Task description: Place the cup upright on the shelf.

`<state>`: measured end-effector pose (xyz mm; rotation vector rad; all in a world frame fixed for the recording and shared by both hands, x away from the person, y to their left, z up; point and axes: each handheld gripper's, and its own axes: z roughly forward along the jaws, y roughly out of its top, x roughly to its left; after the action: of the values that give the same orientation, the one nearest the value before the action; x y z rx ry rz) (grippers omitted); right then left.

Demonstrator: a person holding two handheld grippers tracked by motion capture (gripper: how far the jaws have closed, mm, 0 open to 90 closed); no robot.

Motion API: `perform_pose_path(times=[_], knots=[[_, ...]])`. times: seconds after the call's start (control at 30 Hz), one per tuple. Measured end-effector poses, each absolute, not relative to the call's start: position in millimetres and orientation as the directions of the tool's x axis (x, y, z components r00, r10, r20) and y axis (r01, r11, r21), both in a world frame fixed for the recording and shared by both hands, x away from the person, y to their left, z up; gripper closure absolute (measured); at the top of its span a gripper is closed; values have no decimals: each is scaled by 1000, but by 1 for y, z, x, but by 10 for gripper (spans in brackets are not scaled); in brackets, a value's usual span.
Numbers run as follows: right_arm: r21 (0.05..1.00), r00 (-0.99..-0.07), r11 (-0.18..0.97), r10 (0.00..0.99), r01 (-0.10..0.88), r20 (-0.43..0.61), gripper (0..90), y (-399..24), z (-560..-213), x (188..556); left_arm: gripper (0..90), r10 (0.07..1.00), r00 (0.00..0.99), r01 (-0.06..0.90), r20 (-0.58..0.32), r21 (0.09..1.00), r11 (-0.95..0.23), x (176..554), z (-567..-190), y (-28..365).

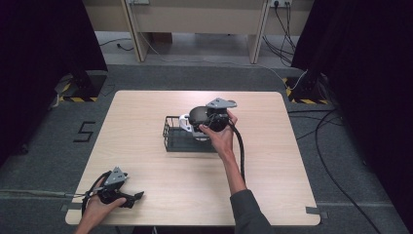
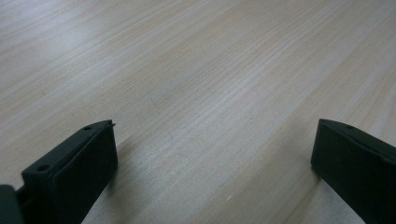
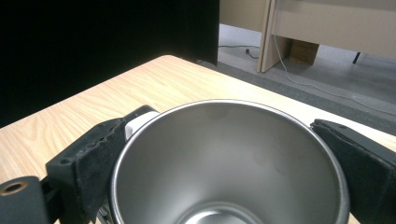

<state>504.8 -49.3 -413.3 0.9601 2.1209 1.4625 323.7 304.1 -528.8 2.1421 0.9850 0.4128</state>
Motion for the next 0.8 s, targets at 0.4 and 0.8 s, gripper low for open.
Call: perform_pose_path(times=[0.4, 0.8], knots=[[914, -685, 230, 725, 334, 68, 57, -51, -427, 504, 0, 756, 655, 520, -12, 733, -438, 324, -529, 304], [913, -698, 269, 715, 306, 23, 56, -52, -424, 503, 0, 755, 655, 521, -12, 732, -440, 324, -529, 304]])
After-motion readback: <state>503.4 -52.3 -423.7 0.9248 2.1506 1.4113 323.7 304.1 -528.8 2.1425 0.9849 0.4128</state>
